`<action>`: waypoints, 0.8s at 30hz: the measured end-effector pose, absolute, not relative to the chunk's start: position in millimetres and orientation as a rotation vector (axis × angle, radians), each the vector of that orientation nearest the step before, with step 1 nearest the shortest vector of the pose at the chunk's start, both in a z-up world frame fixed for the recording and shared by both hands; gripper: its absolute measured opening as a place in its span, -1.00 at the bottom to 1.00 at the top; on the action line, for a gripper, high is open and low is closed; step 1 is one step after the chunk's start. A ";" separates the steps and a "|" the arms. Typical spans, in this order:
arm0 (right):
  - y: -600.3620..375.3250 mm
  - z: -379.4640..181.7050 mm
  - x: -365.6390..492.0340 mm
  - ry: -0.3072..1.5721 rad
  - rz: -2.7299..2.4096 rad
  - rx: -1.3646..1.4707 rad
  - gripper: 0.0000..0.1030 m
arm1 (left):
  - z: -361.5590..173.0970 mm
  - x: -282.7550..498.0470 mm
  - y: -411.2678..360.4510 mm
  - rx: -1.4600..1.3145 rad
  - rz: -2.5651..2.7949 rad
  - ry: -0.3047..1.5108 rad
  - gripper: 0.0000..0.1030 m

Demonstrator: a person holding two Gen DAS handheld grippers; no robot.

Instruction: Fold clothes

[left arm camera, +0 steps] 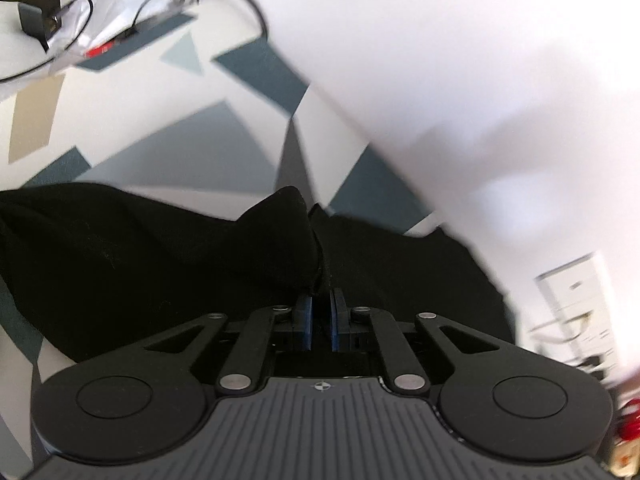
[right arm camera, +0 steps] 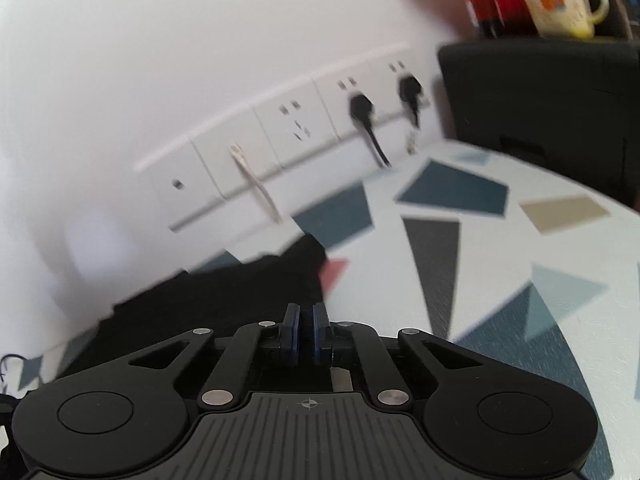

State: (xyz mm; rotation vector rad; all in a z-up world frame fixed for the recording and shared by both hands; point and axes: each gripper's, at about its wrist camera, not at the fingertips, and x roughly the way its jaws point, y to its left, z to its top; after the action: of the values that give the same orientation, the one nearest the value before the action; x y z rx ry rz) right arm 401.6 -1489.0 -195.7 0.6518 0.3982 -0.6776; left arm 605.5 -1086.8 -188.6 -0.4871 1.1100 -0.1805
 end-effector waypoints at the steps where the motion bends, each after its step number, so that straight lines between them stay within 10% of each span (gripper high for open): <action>1: -1490.4 -200.5 401.4 0.418 -0.683 0.665 -0.88 | -193.3 606.0 -1087.1 -0.466 -0.183 1.114 -0.75; 11: -1482.1 -178.9 392.5 0.469 -0.720 0.729 0.83 | -150.5 567.1 -1048.1 -0.375 -0.230 0.986 0.50; 24: -1360.6 -179.9 456.8 0.681 -0.564 0.409 0.98 | -158.3 458.9 -975.3 0.080 -0.105 1.000 0.89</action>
State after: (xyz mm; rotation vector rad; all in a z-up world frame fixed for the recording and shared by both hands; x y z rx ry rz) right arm 456.8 -1360.6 -179.9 0.4086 0.6809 -0.5639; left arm 458.9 -975.3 -158.3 0.0804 0.9995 -0.1052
